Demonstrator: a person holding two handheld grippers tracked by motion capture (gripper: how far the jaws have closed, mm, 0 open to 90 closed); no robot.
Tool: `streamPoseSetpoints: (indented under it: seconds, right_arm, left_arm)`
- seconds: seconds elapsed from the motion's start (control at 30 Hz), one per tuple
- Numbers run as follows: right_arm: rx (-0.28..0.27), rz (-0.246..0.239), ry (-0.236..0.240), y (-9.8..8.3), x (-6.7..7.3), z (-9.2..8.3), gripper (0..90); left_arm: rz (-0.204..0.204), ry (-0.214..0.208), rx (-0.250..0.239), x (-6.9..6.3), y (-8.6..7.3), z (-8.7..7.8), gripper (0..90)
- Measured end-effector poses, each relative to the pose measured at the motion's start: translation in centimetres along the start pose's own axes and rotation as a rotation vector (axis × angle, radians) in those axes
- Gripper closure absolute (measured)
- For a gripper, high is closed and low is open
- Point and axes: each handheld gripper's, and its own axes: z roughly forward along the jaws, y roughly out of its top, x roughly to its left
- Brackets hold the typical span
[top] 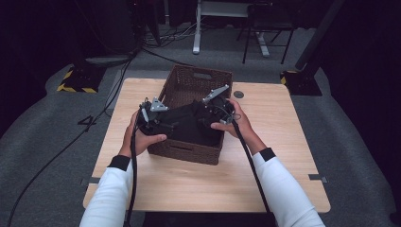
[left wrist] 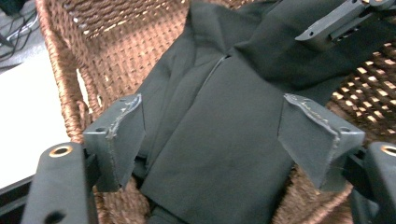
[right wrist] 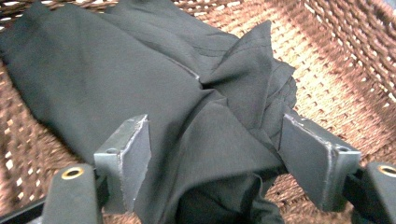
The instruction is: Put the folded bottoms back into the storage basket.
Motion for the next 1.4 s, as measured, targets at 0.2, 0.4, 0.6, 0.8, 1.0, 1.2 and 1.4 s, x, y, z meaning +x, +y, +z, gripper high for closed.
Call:
streamPoseSetpoints:
  seconds: [0.2, 0.4, 0.6, 0.8, 1.0, 1.2, 1.4]
  right_arm:
    - [-0.035, -0.01, -0.019, -0.7, 0.0, -2.0, 23.9]
    - [-0.081, -0.021, -0.036, -1.6, 0.2, -4.3, 23.8]
    - [-0.111, -0.029, -0.052, -3.1, 0.4, -6.7, 23.8]
    - [-0.119, -0.038, -0.085, -5.0, 0.4, -8.7, 23.9]
    - [-0.133, -0.038, -0.115, -6.7, 0.4, -10.5, 24.2]
    - [-0.138, -0.043, -0.131, -8.4, 0.5, -11.6, 24.2]
    - [-0.138, -0.033, -0.145, -10.2, 0.4, -12.2, 24.3]
  left_arm:
    - [-0.006, -0.018, -0.058, -1.0, 0.0, -1.3, 19.0]
    - [0.055, -0.019, -0.089, -2.8, -0.1, -2.7, 17.7]
    - [0.113, -0.023, -0.105, -5.0, -0.7, -4.0, 17.5]
    - [0.158, -0.02, -0.111, -6.8, -1.4, -5.3, 17.6]
    - [0.202, -0.025, -0.094, -8.4, -2.2, -5.7, 17.6]
    - [0.216, -0.055, -0.068, -9.4, -3.2, -5.3, 17.4]
    - [0.209, -0.06, -0.038, -9.8, -4.4, -4.6, 17.5]
